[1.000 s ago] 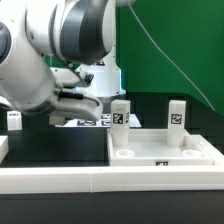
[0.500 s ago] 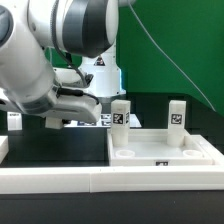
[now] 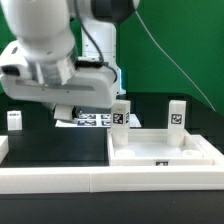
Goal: Assemble square table
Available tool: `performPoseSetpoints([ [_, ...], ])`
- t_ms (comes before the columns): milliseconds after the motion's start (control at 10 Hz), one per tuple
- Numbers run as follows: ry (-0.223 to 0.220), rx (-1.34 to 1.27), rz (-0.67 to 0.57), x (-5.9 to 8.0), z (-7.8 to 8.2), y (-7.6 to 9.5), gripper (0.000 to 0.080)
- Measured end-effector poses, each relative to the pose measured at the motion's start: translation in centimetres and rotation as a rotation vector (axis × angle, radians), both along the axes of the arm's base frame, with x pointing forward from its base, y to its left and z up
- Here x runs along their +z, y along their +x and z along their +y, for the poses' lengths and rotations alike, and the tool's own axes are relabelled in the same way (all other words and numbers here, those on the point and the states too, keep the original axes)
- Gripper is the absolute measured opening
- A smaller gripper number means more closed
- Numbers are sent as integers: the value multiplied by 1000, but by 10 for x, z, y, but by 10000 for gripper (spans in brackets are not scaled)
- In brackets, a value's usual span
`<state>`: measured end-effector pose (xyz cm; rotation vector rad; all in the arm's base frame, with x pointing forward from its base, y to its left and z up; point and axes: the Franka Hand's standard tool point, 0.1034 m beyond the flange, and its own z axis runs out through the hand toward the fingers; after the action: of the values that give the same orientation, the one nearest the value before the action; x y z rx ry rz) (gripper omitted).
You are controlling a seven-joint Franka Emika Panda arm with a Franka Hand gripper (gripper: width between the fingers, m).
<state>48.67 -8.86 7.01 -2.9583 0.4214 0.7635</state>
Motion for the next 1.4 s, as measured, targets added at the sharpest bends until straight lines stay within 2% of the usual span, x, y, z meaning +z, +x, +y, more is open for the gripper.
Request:
performPoseSetpoints([
  [100,-22,21,-78,9,6,15,287],
  [200,-46,55,-150,13,11,21,287],
  [500,-108,64,-359,11,10,28,287],
  [700,-130,79,-460,21,19,41,287],
  [800,-158,88,-548,27,19,49,287],
  [900,-199,112,-635,23,11,46,287],
  [1000,-219,116,-675,21,9,44,287],
  [1100,-211,111,-663,20,14,44,287],
  [1400,-189,185,-704,30,43,76,287],
])
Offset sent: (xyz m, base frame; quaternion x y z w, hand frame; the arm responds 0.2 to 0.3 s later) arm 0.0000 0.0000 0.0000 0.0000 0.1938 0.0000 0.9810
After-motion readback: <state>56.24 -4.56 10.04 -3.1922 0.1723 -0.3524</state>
